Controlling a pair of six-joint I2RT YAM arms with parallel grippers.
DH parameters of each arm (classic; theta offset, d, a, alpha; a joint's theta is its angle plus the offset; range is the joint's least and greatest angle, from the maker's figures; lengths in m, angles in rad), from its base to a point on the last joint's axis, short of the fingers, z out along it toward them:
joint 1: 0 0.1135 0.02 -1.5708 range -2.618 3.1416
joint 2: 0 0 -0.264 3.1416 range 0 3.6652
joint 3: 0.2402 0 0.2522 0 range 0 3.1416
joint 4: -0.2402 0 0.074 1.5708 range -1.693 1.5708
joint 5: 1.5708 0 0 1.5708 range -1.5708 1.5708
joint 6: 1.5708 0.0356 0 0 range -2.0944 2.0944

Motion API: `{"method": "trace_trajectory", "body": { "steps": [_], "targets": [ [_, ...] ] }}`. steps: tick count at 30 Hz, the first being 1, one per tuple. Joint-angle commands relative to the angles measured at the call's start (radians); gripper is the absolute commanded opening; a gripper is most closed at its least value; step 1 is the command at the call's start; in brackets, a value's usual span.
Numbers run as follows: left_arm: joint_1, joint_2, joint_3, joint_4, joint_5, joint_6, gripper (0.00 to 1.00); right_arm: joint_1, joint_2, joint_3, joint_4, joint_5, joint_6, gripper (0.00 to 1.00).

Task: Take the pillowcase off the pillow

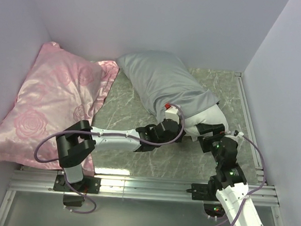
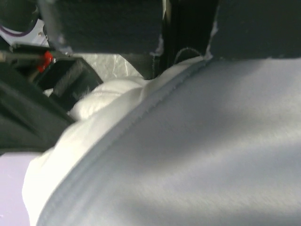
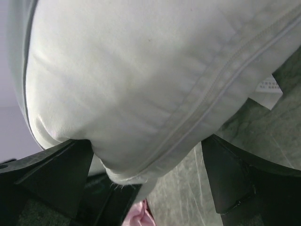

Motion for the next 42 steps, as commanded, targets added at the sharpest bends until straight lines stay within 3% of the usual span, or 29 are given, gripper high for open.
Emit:
{"method": "trace_trajectory", "body": {
  "steps": [1, 6, 9, 12, 13, 14, 16, 18, 22, 25, 29, 33, 36, 39, 42],
  "targets": [
    [-0.039, -0.07, -0.033, 0.049, 0.002, -0.012, 0.0, -0.008, -0.001, 0.043, 0.095, 0.104, -0.027, 1.0],
    [-0.079, -0.125, -0.038, 0.046, 0.009, -0.003, 0.0, -0.008, 0.113, 0.117, 0.164, 0.1, -0.097, 0.97],
    [-0.105, -0.139, 0.024, 0.002, -0.004, 0.04, 0.0, -0.008, 0.225, 0.206, 0.201, 0.052, -0.177, 0.84],
    [-0.113, -0.166, 0.047, -0.02, 0.003, 0.06, 0.0, -0.008, 0.328, 0.348, 0.164, 0.023, -0.254, 0.51],
    [-0.111, -0.174, 0.054, -0.023, 0.009, 0.064, 0.0, -0.009, 0.347, 0.423, 0.149, 0.014, -0.296, 0.26],
    [-0.113, -0.189, 0.065, -0.031, 0.017, 0.072, 0.0, -0.008, 0.363, 0.459, 0.124, 0.009, -0.321, 0.13],
    [-0.111, -0.203, 0.1, -0.073, 0.013, 0.086, 0.01, -0.008, 0.399, 0.563, 0.08, 0.009, -0.378, 0.0],
    [-0.108, -0.229, 0.148, -0.116, -0.027, 0.096, 0.04, -0.008, 0.416, 0.616, 0.034, 0.009, -0.418, 0.0],
    [-0.047, -0.286, 0.243, -0.297, -0.095, 0.057, 0.61, -0.008, 0.419, 0.729, -0.029, 0.033, -0.471, 0.0],
    [0.059, -0.373, 0.219, -0.334, -0.1, 0.015, 0.76, -0.006, 0.436, 0.797, -0.075, 0.043, -0.508, 0.0],
    [0.261, -0.485, 0.147, -0.345, -0.029, -0.051, 0.81, -0.009, 0.468, 0.863, -0.115, 0.043, -0.537, 0.0],
    [0.572, -0.487, 0.055, -0.324, 0.086, -0.135, 0.83, -0.01, 0.494, 0.962, -0.146, 0.043, -0.559, 0.0],
    [0.767, -0.421, -0.008, -0.23, 0.239, -0.221, 0.82, -0.009, 0.523, 1.045, -0.175, 0.044, -0.565, 0.0],
    [0.887, -0.297, 0.004, -0.137, 0.362, -0.281, 0.82, -0.008, 0.543, 1.094, -0.195, 0.037, -0.562, 0.0],
    [0.935, -0.167, 0.057, -0.112, 0.411, -0.319, 0.82, -0.011, 0.549, 1.122, -0.207, 0.041, -0.562, 0.0]
  ]
}}
